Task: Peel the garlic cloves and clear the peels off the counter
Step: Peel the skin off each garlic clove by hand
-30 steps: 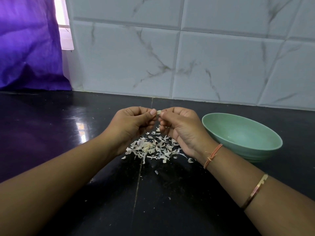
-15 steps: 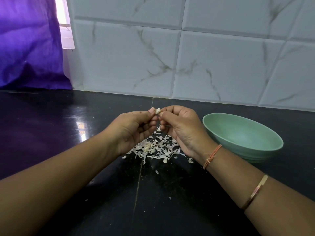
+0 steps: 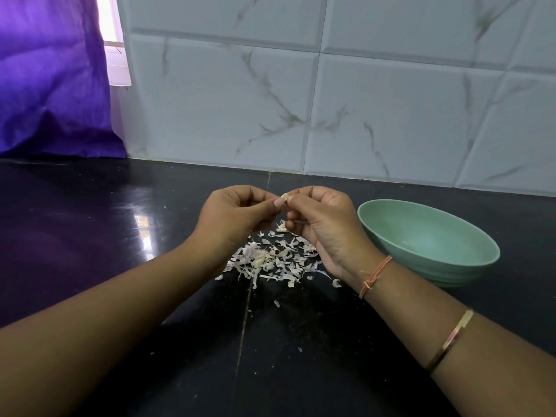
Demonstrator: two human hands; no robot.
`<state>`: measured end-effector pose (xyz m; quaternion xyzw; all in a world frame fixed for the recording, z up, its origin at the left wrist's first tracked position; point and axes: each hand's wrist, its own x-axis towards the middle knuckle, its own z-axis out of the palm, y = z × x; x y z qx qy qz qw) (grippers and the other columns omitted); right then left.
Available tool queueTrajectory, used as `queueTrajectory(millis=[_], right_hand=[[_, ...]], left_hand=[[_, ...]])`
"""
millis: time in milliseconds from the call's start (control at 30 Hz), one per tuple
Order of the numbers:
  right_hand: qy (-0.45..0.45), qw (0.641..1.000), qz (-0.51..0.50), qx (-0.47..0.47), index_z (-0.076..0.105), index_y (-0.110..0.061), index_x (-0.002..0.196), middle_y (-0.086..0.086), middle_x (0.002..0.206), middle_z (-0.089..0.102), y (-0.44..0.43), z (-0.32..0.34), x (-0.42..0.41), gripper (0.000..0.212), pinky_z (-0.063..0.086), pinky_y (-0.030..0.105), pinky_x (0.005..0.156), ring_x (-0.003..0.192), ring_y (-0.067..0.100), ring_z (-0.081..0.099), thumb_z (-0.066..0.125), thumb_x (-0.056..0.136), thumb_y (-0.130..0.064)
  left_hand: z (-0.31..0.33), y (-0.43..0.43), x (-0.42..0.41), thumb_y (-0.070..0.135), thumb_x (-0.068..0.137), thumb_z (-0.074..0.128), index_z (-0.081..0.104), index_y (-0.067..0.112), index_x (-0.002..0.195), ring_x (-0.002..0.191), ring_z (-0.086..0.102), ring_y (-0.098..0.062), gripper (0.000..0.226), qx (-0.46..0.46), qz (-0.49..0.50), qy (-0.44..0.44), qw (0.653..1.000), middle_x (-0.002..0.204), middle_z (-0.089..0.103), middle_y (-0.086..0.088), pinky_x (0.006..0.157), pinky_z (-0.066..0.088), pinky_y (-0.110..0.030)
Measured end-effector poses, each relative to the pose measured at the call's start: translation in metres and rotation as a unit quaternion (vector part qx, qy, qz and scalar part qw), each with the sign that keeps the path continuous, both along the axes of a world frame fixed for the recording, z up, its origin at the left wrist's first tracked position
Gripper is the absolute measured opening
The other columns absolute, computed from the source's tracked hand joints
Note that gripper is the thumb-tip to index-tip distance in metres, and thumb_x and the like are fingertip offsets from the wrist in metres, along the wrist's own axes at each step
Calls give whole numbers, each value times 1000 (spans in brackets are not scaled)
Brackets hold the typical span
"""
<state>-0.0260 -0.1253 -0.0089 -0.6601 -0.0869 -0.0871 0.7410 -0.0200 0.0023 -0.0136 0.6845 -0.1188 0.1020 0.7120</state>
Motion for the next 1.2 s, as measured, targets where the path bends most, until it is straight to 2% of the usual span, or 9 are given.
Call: queueTrajectory(millis=[67, 167, 333, 567, 667, 767, 900, 1033, 1200], right_hand=[[-5, 1000, -4, -7, 62, -7, 70, 16, 74, 57, -1, 0, 0, 13, 46, 26, 59, 53, 7, 50, 63, 80, -1], [-15, 1000, -13, -13, 62, -7, 68, 7, 63, 56, -1, 0, 1, 16, 46, 25, 59, 51, 6, 50, 61, 81, 1], [-20, 1000, -9, -10, 63, -8, 67, 0, 55, 55, -1, 1, 1, 16, 46, 23, 56, 49, 6, 50, 63, 82, -1], [-4, 1000, -9, 0, 62, -7, 68, 3, 59, 56, -2, 4, 0, 19, 45, 22, 53, 50, 9, 48, 58, 86, -4], [0, 999, -29, -28, 61, -7, 65, 6, 61, 55, -4, 5, 2, 26, 46, 22, 51, 51, 11, 48, 53, 89, -11], [7, 1000, 13, 10, 60, -6, 69, 7, 64, 55, -5, 8, 0, 25, 46, 20, 51, 52, 10, 49, 56, 91, -17], [9, 998, 64, 19, 59, -5, 73, 10, 66, 54, -8, 8, -1, 19, 47, 17, 50, 55, 10, 50, 58, 90, -14], [11, 998, 57, -11, 58, -7, 69, 8, 63, 51, -10, 9, 0, 21, 46, 16, 49, 52, 9, 48, 57, 90, -8], [15, 998, 49, -29, 57, -6, 67, 9, 62, 49, -10, 9, 1, 24, 43, 17, 47, 47, 8, 44, 55, 91, -6]], left_hand=[[-1, 0, 0, 8, 77, 70, 69, 12, 71, 55, 58, -9, 7, 30, 11, -21, 999, 59, 65, -2, 61, 53, -21], [-1, 1, 0, 8, 76, 70, 69, 12, 71, 55, 59, -7, 7, 47, 15, -37, 998, 57, 66, 2, 61, 54, -21], [0, -2, -2, 4, 83, 63, 66, 5, 73, 51, 58, -3, 11, -1, -23, -4, 1000, 54, 65, 2, 55, 51, -13], [-1, 0, -1, 11, 87, 57, 65, 4, 74, 56, 58, -5, 17, -57, -85, 47, 994, 61, 63, -1, 61, 52, -14], [-1, -1, 0, 11, 87, 58, 65, 7, 71, 55, 58, -5, 18, -30, -76, 32, 996, 60, 62, 0, 62, 52, -16], [-2, -1, 1, 9, 86, 58, 65, 7, 70, 54, 57, -4, 17, -28, -71, 28, 997, 56, 62, 2, 59, 52, -14], [-2, 0, 1, 9, 86, 58, 65, 5, 75, 54, 57, -3, 14, -12, -76, 21, 997, 57, 63, 4, 57, 51, -14], [0, 0, -1, 7, 85, 59, 65, 6, 75, 51, 56, -3, 12, 38, -69, -1, 997, 55, 63, 4, 53, 49, -13], [2, 4, 0, 9, 84, 63, 66, 17, 71, 58, 59, -7, 15, 151, -16, -69, 986, 54, 64, 8, 67, 54, -26]])
